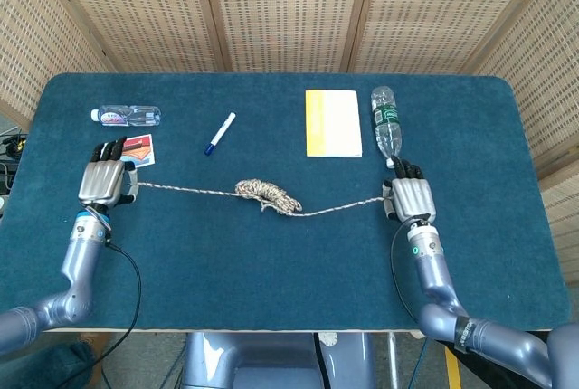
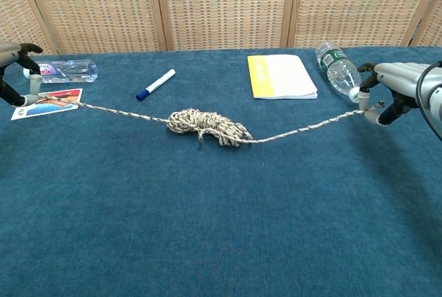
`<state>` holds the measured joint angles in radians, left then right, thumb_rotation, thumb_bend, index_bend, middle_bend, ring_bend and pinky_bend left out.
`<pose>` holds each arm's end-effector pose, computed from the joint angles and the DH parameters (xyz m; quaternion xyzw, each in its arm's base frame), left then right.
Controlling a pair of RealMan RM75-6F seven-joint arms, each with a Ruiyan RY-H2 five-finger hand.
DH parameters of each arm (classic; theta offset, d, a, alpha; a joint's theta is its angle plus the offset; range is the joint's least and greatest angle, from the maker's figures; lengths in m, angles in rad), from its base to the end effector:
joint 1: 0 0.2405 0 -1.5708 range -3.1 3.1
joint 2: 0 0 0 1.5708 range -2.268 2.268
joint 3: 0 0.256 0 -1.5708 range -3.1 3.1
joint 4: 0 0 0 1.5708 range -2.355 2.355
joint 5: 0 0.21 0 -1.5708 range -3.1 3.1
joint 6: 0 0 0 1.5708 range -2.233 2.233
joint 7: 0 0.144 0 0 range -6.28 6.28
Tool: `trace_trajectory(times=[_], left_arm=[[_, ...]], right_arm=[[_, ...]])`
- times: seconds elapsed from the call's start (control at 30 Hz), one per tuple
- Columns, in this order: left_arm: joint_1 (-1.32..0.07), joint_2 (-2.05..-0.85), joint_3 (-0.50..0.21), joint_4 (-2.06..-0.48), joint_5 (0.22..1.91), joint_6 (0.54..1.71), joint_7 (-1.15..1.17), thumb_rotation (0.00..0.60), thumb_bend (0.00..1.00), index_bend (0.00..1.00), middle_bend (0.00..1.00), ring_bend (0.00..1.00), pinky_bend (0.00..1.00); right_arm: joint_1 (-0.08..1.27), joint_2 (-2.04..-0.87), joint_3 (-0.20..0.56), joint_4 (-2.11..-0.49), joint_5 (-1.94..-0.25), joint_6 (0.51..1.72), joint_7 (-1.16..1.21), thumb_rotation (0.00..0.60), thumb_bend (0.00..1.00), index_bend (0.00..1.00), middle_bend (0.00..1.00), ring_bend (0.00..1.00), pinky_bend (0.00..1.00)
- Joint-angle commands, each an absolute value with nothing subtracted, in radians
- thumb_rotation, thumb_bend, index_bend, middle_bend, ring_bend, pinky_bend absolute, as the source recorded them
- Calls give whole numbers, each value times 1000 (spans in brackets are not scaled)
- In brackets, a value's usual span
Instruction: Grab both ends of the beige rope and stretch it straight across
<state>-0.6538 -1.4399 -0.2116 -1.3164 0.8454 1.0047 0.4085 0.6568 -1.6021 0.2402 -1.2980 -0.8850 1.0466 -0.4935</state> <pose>-0.2569 0.3770 0.0627 -0.6341 -0.4139 -0.2800 0.5901 -0.2239 -0.3662 0.0076 0.6515 -0.4105 0.2981 0.5641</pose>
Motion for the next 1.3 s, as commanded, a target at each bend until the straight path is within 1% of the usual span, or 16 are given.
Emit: trace_trajectory(times=[0.03,0.47,0.5,0.53,0.57,0.6,0.63,0.67,0.7,0.77,0.87,0.93,1.0,1.13,1.2,1.3], left_arm=[[-647,-1433,-209,-1311,850,1000,396,600,614,765,0,0,0],[-636,-1432,-198,-1303,856,1001,400,600,615,765,0,0,0],[-636,-1433,-198,-1303,857,1002,401,600,615,759,0,0,0],[-635,-1432,-197,-1305,858,1001,401,600,601,730,0,0,0],[-634,-1429,-195,-1309,860,997,397,600,523,611,0,0,0],[-632,-1426,-194,-1314,861,994,392,600,374,395,0,0,0],[-626,-1420,-197,-1326,863,989,373,600,252,248,0,0,0],[-620,-1413,-200,-1338,872,991,350,600,98,76,0,0,0],[-610,-1403,-204,-1352,889,997,318,600,18,1,0,0,0],[-590,-1383,-206,-1375,929,1020,268,600,0,0,0,0,0],[-546,-1348,-197,-1401,1010,1096,206,600,0,0,0,0,0],[-506,-1315,-189,-1435,1050,1148,159,600,0,0,0,0,0],[-479,-1293,-182,-1457,1078,1180,128,600,0,0,0,0,0],[-362,-1222,-125,-1530,1174,1322,61,600,0,0,0,0,0],[-308,-1212,-96,-1546,1213,1390,48,600,0,0,0,0,0],[-251,-1204,-57,-1566,1249,1451,54,600,0,0,0,0,0]], right_arm=[[644,-1583,234,-1309,-889,1054,-490,600,471,652,0,0,98],[621,-1557,222,-1314,-899,1058,-471,600,472,652,0,0,98],[620,-1556,221,-1315,-900,1059,-469,600,471,652,0,0,98],[618,-1555,221,-1317,-902,1059,-467,600,470,648,0,0,98],[616,-1551,218,-1321,-908,1058,-461,600,448,587,0,0,98],[613,-1546,216,-1327,-914,1055,-453,600,369,460,0,0,98],[608,-1537,214,-1337,-924,1055,-439,600,300,349,0,0,98],[603,-1530,215,-1348,-934,1059,-424,600,183,176,0,0,98],[596,-1520,216,-1362,-956,1070,-400,600,95,65,0,0,98],[580,-1501,216,-1387,-1004,1102,-354,600,37,2,0,0,98],[540,-1458,208,-1432,-1098,1172,-271,600,6,0,0,0,97],[506,-1422,188,-1450,-1174,1229,-219,600,0,0,0,0,98],[485,-1400,172,-1452,-1221,1261,-191,600,0,0,0,0,95],[409,-1333,105,-1437,-1352,1376,-152,600,0,0,0,0,40],[377,-1306,81,-1439,-1393,1417,-139,600,0,0,0,0,10],[338,-1284,59,-1442,-1435,1475,-148,600,0,0,0,0,0]])
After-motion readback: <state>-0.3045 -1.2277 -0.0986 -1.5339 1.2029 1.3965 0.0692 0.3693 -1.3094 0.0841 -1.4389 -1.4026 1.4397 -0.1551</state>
